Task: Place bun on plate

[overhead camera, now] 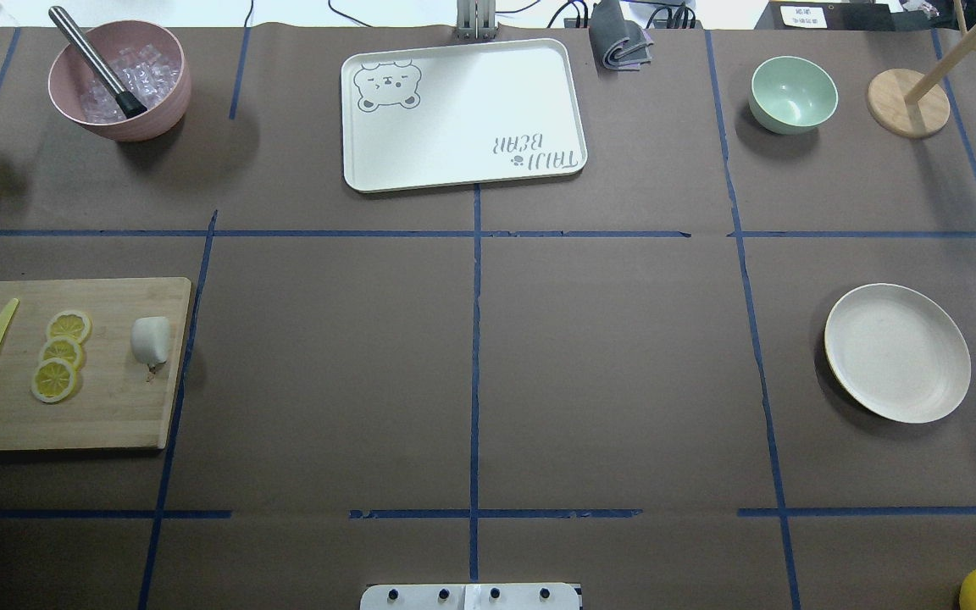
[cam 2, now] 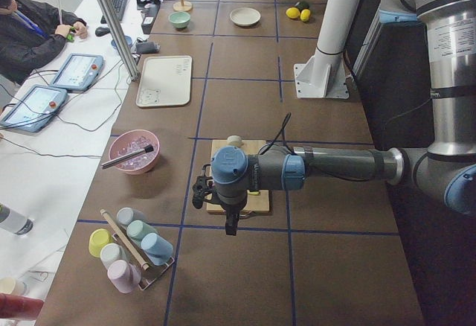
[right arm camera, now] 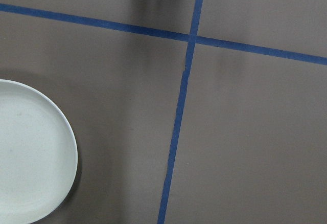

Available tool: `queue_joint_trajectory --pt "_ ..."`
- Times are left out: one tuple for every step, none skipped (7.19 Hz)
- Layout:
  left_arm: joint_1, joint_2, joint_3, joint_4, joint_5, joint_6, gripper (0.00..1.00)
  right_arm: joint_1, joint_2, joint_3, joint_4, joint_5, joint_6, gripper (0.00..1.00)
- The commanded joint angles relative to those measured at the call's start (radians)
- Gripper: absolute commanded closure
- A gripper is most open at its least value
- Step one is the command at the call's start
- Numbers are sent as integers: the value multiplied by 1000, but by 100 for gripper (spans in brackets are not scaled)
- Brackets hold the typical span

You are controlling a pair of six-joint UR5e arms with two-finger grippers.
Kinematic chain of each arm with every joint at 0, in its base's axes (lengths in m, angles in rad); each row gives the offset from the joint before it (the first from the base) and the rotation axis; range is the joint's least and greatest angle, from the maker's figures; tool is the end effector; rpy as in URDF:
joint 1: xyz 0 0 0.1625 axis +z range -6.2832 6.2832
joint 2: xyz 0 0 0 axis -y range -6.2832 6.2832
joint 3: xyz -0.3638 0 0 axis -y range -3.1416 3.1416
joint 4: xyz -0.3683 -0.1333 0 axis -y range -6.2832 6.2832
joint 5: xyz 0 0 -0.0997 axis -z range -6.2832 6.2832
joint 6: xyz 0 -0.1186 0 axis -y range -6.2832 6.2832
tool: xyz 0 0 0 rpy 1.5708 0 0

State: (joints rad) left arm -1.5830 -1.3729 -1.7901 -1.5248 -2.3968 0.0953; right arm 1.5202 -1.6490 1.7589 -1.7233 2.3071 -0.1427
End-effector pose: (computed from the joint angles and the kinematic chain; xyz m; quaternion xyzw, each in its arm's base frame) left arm -0.0509 -0.3938 0.5941 0.0103 0.4014 0.0331 0.9153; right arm 0.0317 -0.4357 0.5768 -0.0033 -0.3603 -0.0824 0.9292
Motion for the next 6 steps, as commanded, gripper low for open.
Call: queue_joint_trajectory --pt "-2 2 -3 -5 1 1 0 0 2 1 1 0 0 0" --pt "0 0 1 1 -1 0 0 0 6 2 1 0 -2 0" --pt "0 0 1 2 -1 0 0 -5 14 5 26 2 -11 0" --pt "0 -2 1 2 -1 0 0 -35 -3 -7 100 8 1 0" --pt "0 -2 1 2 -1 0 0 -78 -9 -13 154 29 73 0" --pt "1 -2 1 2 -1 0 0 -137 -17 -27 279 43 219 0"
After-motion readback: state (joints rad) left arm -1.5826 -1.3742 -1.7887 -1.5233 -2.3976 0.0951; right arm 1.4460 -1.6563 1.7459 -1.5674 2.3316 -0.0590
